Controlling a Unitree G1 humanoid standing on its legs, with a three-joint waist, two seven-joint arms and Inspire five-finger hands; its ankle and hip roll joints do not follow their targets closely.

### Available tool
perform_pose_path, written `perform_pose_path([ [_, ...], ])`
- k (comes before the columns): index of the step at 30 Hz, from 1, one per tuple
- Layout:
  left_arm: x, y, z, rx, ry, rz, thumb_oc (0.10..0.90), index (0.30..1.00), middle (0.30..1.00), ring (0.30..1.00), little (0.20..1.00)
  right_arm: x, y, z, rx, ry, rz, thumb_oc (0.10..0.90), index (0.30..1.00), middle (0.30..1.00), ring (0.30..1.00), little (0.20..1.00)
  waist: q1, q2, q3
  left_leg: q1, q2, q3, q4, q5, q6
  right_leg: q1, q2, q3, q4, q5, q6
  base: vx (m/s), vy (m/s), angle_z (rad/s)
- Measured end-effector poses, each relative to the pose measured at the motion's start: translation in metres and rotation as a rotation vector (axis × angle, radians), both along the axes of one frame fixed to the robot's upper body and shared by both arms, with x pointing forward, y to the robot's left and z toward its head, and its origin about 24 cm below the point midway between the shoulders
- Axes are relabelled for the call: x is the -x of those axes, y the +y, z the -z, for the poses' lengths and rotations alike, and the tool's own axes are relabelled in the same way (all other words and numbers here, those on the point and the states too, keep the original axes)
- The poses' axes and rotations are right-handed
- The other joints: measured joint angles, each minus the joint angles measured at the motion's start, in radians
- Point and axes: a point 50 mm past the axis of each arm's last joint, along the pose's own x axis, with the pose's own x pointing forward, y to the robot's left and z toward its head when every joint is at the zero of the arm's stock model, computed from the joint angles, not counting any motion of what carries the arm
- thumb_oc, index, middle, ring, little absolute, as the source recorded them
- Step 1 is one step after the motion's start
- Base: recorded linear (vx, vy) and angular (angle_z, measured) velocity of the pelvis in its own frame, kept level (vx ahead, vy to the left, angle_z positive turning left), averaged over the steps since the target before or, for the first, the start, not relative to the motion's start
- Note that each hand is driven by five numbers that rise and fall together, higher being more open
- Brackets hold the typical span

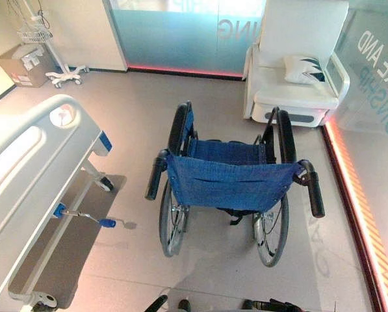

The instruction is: Push the wheelchair next to the bed

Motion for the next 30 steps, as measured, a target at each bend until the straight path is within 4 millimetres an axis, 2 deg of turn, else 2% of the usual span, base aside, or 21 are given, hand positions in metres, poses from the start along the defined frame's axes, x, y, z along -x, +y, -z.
perform_pose_path([
  [23,0.0005,0.001,-0.0002,0.003,0.016,-0.017,0.8,0.9,0.9,0.9,0.9,-0.0019,0.0028,0.0,0.006,-0.005,-0.031,0.8,0.9,0.9,0.9,0.9,-0.001,-0.006,0.002,0.026,0.001,0.005,-0.011,0.0,0.0,0.022,0.0,0.001,0.0,-0.002,-0.002,0.02,-0.006,0.0],
  [30,-0.0092,0.0075,-0.0039,0.026,-0.056,-0.068,0.8,0.9,0.9,0.9,0.9,-0.0051,0.0008,-0.0023,0.009,-0.042,-0.028,0.8,0.9,0.9,0.9,0.9,-0.001,-0.014,-0.004,0.028,0.001,0.004,-0.01,0.0,0.0,0.025,0.0,0.0,0.0,-0.001,-0.001,0.03,-0.009,0.0],
])
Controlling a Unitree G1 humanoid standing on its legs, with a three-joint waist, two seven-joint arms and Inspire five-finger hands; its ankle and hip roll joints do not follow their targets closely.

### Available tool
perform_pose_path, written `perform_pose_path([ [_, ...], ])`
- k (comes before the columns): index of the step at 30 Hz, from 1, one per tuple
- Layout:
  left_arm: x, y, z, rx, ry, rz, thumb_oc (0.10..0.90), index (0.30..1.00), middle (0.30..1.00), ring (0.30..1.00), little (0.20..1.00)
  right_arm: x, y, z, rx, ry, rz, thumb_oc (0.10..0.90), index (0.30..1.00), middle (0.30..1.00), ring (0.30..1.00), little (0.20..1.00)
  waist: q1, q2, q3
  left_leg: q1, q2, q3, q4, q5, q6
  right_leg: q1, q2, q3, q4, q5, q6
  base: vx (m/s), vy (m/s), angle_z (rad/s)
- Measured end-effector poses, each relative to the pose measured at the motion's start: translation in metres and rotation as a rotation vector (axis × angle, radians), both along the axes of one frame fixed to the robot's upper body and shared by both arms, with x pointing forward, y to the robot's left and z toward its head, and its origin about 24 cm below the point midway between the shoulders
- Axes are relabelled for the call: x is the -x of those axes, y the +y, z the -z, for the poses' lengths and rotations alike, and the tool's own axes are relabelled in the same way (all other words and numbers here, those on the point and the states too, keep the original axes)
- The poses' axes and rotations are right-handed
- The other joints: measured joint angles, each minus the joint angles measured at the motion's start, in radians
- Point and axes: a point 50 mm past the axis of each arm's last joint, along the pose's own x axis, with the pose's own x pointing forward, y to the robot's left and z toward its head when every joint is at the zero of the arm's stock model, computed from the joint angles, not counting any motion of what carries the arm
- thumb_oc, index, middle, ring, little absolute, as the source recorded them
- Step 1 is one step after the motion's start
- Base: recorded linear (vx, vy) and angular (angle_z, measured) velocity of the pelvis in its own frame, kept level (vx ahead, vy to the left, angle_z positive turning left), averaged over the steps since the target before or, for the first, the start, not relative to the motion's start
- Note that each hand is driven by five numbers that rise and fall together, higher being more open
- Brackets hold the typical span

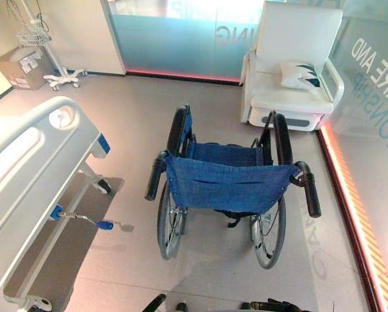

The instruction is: Push the wheelchair next to the bed

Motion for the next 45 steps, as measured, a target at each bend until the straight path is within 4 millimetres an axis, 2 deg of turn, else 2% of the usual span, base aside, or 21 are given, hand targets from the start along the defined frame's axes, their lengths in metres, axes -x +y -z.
perform_pose_path([
  [4,-0.021,0.016,-0.011,-0.004,-0.131,-0.091,0.8,0.9,0.9,0.9,0.9,-0.005,-0.014,-0.007,0.051,-0.069,0.041,0.8,0.9,0.9,0.9,0.9,0.0,-0.002,-0.001,0.0,0.0,-0.002,-0.001,0.0,0.0,0.001,0.0,-0.001,0.0,0.0,0.0,0.0,0.0,0.0],
  [9,-0.055,0.046,-0.036,-0.055,-0.312,-0.119,0.8,0.9,0.9,0.9,0.9,-0.013,-0.051,-0.025,0.21,-0.175,0.134,0.8,0.9,0.9,0.9,0.9,-0.002,-0.003,-0.001,0.0,0.001,-0.003,-0.001,0.001,0.0,0.001,0.001,-0.002,0.0,0.0,0.0,0.0,0.0,0.0],
  [11,-0.063,0.059,-0.047,-0.086,-0.363,-0.118,0.8,0.9,0.9,0.9,0.9,-0.019,-0.069,-0.037,0.273,-0.227,0.191,0.8,0.9,0.9,0.9,0.9,-0.005,-0.003,-0.001,0.0,0.002,-0.002,-0.001,0.001,0.0,0.001,0.002,-0.001,0.0,0.001,0.001,0.01,0.005,-0.02],
  [15,-0.077,0.088,-0.077,-0.153,-0.501,-0.144,0.8,0.9,0.9,0.9,0.9,-0.04,-0.106,-0.075,0.445,-0.375,0.291,0.8,0.9,0.9,0.9,0.9,-0.014,-0.003,-0.001,0.002,0.004,0.003,-0.001,0.002,0.0,0.0,0.003,0.002,0.0,0.001,0.001,0.01,0.007,-0.02],
  [20,-0.089,0.109,-0.106,-0.212,-0.634,-0.22,0.8,0.9,0.9,0.9,0.9,-0.051,-0.129,-0.101,0.6,-0.447,0.421,0.8,0.9,0.9,0.9,0.9,-0.017,-0.002,0.001,0.002,0.005,0.004,-0.001,0.002,-0.001,0.0,0.005,0.003,0.0,0.001,0.001,0.0,0.0,0.0],
  [22,-0.097,0.113,-0.121,-0.237,-0.707,-0.244,0.8,0.9,0.9,0.9,0.9,-0.056,-0.139,-0.12,0.693,-0.5,0.516,0.8,0.9,0.9,0.9,0.9,-0.016,0.006,0.005,0.003,0.005,0.004,-0.001,0.002,-0.001,0.0,0.004,0.004,0.0,0.001,0.002,0.0,0.0,0.0],
  [27,-0.118,0.11,-0.15,-0.289,-0.826,-0.182,0.8,0.9,0.9,0.9,0.9,-0.077,-0.14,-0.156,0.743,-0.668,0.565,0.8,0.9,0.9,0.9,0.9,-0.02,0.021,0.015,0.003,0.006,0.005,-0.001,0.003,-0.002,0.0,0.006,0.005,0.0,0.002,0.003,0.0,0.0,0.0],
  [34,-0.156,0.084,-0.201,-0.237,-1.088,-0.046,0.8,0.9,0.9,0.9,0.9,-0.123,-0.119,-0.22,0.697,-0.995,0.498,0.8,0.9,0.9,0.9,0.9,-0.027,0.045,0.03,0.0,0.007,0.006,0.003,0.005,-0.003,-0.003,0.007,0.007,0.0,0.003,0.004,0.0,0.0,0.0],
  [37,-0.164,0.078,-0.216,-0.208,-1.16,0.005,0.8,0.9,0.9,0.9,0.9,-0.137,-0.112,-0.246,0.669,-1.119,0.456,0.8,0.9,0.9,0.9,0.9,-0.025,0.049,0.032,0.003,0.009,0.006,0.006,0.006,-0.005,-0.005,0.009,0.006,0.0,0.003,0.003,0.0,0.0,0.0],
  [41,-0.169,0.07,-0.227,-0.112,-1.221,0.035,0.8,0.9,0.9,0.9,0.9,-0.147,-0.101,-0.269,0.552,-1.257,0.395,0.8,0.9,0.9,0.9,0.9,-0.022,0.049,0.032,0.002,0.012,0.006,0.006,0.006,-0.005,-0.005,0.012,0.005,0.0,0.003,0.003,0.0,0.0,0.0],
  [45,-0.171,0.061,-0.229,-0.016,-1.222,0.074,0.8,0.9,0.9,0.9,0.9,-0.15,-0.093,-0.27,0.449,-1.293,0.34,0.8,0.9,0.9,0.9,0.9,-0.014,0.046,0.034,0.002,0.012,0.008,0.006,0.006,-0.006,-0.006,0.012,0.004,0.0,0.003,0.003,0.0,0.0,0.0],
])
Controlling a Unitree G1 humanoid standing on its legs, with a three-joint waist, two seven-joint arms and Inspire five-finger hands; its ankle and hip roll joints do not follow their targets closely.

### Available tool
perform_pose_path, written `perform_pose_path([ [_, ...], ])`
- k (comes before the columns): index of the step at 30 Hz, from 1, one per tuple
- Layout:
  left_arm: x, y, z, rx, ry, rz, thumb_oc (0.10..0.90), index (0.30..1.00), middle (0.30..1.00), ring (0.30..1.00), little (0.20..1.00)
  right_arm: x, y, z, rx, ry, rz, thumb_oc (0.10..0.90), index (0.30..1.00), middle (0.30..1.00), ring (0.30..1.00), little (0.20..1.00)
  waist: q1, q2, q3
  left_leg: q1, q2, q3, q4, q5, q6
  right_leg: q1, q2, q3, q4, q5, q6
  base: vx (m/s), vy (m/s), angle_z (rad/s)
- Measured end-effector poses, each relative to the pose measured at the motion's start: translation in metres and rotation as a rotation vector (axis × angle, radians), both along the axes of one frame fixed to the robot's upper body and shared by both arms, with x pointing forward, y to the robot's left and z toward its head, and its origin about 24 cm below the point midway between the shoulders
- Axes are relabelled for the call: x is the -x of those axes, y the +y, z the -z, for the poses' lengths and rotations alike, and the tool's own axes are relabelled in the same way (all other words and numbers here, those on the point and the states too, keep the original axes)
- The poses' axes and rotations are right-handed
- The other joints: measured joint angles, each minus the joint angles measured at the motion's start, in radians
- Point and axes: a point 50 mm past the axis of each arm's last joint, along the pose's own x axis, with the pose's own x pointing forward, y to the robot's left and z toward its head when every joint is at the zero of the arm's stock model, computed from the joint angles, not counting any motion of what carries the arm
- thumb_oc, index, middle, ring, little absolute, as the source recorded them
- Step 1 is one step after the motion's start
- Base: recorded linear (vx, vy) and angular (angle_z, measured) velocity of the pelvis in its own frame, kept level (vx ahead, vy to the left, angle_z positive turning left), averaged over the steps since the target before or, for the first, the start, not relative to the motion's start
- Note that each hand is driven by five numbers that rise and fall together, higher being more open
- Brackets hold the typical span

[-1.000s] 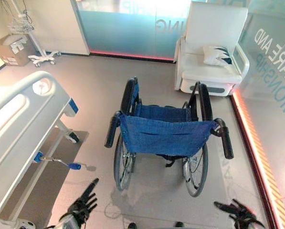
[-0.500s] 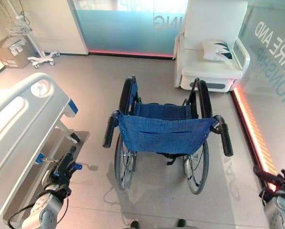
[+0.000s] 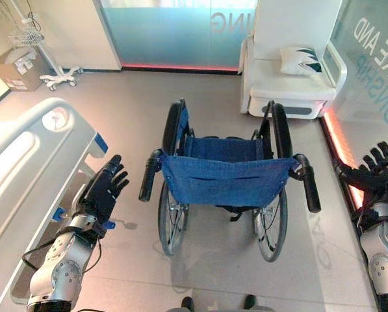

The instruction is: Push the wheelchair next to the bed

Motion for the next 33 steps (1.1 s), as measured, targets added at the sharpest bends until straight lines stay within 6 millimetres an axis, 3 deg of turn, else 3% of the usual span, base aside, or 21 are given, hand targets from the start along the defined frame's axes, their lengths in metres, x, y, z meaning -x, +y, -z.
perform_pose_path([
  [6,0.001,0.001,0.001,-0.032,0.061,0.07,0.8,0.9,0.9,0.9,0.9,-0.003,0.008,0.003,-0.08,-0.017,-0.117,0.8,0.9,0.9,0.9,0.9,0.011,-0.006,0.004,-0.008,0.001,0.004,-0.006,0.0,-0.001,-0.002,0.0,0.0,0.0,0.0,0.0,0.0,0.0,0.0],
  [13,0.001,0.006,-0.011,-0.112,0.083,0.183,0.8,0.9,0.9,0.9,0.9,-0.005,0.018,-0.011,-0.072,-0.002,-0.307,0.8,0.9,0.9,0.9,0.9,0.015,-0.009,0.006,-0.011,0.001,0.01,0.0,0.0,0.0,-0.008,0.0,-0.002,0.0,0.0,0.0,0.0,0.0,0.0],
  [21,-0.003,-0.016,-0.037,-0.126,0.015,0.329,0.8,0.9,0.9,0.9,0.9,-0.006,0.025,-0.012,0.188,0.174,-0.397,0.8,0.9,0.9,0.9,0.9,0.025,-0.026,0.018,-0.013,0.0,0.01,0.0,0.001,-0.002,-0.007,-0.001,-0.004,0.0,0.0,0.0,-0.01,-0.003,0.0],
  [26,-0.008,-0.018,-0.041,-0.147,0.029,0.33,0.8,0.9,0.9,0.9,0.9,-0.012,0.027,-0.014,0.35,0.259,-0.392,0.8,0.9,0.9,0.9,0.9,0.028,-0.027,0.018,-0.011,0.0,0.009,0.0,0.002,-0.002,-0.007,0.0,-0.005,0.0,0.0,0.0,0.03,-0.001,0.0],
  [33,-0.012,-0.022,-0.037,-0.143,0.054,0.335,0.8,0.9,0.9,0.9,0.9,-0.02,0.021,-0.016,0.402,0.305,-0.305,0.8,0.9,0.9,0.9,0.9,0.036,-0.027,0.018,-0.01,-0.001,0.009,0.0,0.002,-0.002,-0.007,0.002,-0.005,0.0,0.0,0.0,0.0,0.0,0.0],
])
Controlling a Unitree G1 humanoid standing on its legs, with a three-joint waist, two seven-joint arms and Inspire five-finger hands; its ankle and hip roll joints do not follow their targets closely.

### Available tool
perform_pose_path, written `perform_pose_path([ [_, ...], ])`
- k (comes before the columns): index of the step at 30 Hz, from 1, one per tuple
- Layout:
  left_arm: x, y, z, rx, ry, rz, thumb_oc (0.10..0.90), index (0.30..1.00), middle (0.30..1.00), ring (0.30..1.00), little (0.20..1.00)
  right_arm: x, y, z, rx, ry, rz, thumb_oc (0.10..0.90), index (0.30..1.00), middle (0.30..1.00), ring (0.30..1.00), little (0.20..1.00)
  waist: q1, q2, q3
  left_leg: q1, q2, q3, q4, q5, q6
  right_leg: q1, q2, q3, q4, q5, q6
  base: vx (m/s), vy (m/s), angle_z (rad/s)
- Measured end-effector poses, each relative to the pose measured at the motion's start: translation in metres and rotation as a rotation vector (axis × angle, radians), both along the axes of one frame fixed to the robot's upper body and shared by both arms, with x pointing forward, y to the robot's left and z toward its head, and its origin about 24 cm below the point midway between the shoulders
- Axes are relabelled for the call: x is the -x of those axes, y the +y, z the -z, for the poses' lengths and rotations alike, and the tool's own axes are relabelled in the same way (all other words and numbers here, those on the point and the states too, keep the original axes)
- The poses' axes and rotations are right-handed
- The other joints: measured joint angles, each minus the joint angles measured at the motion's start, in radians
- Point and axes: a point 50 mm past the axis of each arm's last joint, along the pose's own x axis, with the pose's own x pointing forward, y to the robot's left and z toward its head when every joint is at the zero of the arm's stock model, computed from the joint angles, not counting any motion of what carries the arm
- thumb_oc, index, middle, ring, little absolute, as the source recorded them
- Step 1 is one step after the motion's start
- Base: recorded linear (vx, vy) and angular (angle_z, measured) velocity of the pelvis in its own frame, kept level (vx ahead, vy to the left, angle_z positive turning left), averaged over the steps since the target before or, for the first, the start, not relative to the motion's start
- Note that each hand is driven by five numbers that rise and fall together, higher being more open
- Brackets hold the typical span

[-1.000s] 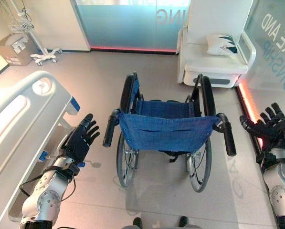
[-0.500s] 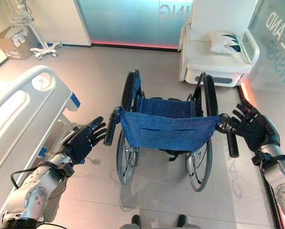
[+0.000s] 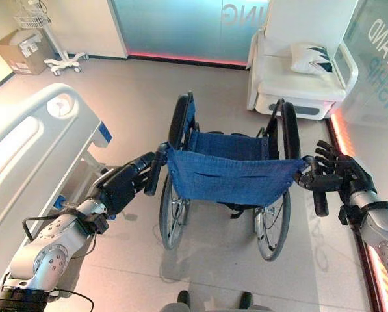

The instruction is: Push the wheelchair next to the bed

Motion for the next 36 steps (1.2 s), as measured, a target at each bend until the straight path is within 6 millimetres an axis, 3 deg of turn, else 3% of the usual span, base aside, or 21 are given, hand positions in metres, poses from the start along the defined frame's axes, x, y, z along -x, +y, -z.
perform_pose_path([
  [3,0.0,-0.001,0.001,0.002,0.008,0.002,0.8,0.9,0.9,0.9,0.9,0.0,-0.005,0.001,0.096,0.025,0.03,0.8,0.9,0.9,0.9,0.9,0.0,0.001,0.003,0.0,-0.001,0.0,0.0,0.0,0.0,0.0,-0.001,0.0,0.0,0.0,0.0,0.0,0.0,0.0],
  [15,-0.004,-0.005,-0.001,0.016,0.005,0.011,0.8,0.9,0.9,0.9,0.9,-0.01,0.005,0.002,0.115,0.011,0.073,0.8,0.9,0.9,0.9,0.9,0.007,0.005,0.025,0.007,-0.003,-0.001,0.0,0.0,0.0,0.009,-0.003,0.0,0.0,0.0,0.0,0.0,0.0,0.0],
  [36,-0.016,-0.015,0.002,0.004,0.034,0.028,0.8,0.9,0.9,0.9,0.9,-0.035,0.012,0.019,-0.064,0.13,0.198,0.8,0.9,0.9,0.9,0.9,0.019,0.004,0.024,0.024,-0.005,-0.001,0.0,0.003,0.003,0.027,-0.005,0.0,0.0,0.001,0.001,0.0,0.0,0.0],
])
